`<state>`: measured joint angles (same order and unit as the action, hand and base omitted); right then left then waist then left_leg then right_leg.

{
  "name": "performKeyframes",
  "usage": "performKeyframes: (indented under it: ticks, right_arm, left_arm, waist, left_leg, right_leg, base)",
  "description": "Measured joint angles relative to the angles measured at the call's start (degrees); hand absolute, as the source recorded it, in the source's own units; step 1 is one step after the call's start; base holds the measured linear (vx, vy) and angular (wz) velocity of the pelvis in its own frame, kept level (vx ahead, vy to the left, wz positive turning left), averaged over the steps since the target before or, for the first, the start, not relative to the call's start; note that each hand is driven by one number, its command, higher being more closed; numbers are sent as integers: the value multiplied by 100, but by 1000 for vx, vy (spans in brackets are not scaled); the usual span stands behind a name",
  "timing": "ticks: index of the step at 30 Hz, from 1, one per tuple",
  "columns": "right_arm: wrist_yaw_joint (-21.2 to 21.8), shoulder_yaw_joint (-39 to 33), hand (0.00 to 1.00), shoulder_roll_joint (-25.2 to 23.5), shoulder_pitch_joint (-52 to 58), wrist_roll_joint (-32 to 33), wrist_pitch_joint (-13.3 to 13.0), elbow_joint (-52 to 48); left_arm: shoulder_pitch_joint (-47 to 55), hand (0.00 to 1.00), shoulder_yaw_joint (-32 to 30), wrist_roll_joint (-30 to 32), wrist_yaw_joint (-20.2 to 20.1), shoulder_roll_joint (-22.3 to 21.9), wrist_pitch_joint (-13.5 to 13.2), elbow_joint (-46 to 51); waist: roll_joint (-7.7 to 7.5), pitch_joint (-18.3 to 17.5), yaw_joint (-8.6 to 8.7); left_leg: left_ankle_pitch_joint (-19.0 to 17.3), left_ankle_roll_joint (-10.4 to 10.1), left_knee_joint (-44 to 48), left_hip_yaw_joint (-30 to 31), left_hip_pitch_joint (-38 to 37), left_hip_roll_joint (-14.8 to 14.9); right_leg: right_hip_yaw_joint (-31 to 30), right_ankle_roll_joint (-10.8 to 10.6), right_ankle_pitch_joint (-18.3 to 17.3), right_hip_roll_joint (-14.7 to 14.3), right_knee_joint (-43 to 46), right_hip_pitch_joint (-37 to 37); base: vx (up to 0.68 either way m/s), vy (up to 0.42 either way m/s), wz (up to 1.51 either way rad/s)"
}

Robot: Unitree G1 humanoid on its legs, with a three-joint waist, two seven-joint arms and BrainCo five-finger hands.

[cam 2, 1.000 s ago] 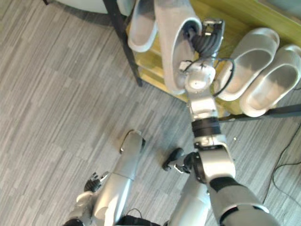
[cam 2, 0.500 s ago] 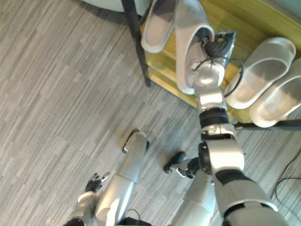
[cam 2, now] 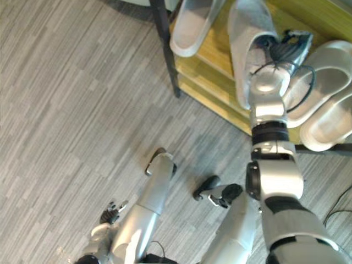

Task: Organize the slippers on the shoe rack

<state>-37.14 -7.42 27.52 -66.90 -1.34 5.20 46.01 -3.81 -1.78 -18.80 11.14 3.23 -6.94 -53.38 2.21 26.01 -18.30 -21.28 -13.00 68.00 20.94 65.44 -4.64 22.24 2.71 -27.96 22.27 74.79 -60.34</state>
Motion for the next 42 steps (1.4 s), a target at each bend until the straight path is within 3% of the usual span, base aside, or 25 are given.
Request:
performKeyframes:
  ticks: [13, 24, 33, 42]
  right_arm:
    - [51, -81, 0, 4, 1, 380, -31, 0]
    - [276, 222, 0, -311, 152, 485, -258, -65]
    - [228, 167, 0, -1434, 1203, 473, -396, -1505]
    - [223, -147, 0, -2334, 1961, 893, -715, -2042]
  left_arm:
    - [-6, 0, 59, -167, 1, 0, -13, 47]
    - [-20, 0, 53, -181, -3, 0, -10, 45]
    - [-23, 0, 40, -276, -4, 2, 0, 47]
    - [-23, 0, -189, -272, 1, -33, 14, 40]
  waist:
    - [19, -7, 2]
    - [21, -7, 32]
    - [21, -4, 121]
    - [-8, 17, 314]
  left_leg:
    - [4, 4, -64, -58, -49, 10]
    - [26, -35, -202, -146, -255, 89]
    - [65, 10, -482, -185, -596, 155]
    - [130, 51, -790, -294, -860, 217]
  right_leg:
    - [-59, -1, -2, 8, -14, -4]
    - [-100, 1, 12, -47, -151, 156]
    - [-83, -89, 69, -129, -435, 487]
    - [-114, -146, 174, -199, -755, 712]
  base:
    - [-9, 59, 0]
    - [-5, 57, -3]
    - [-7, 47, -1]
    - [10, 41, -3]
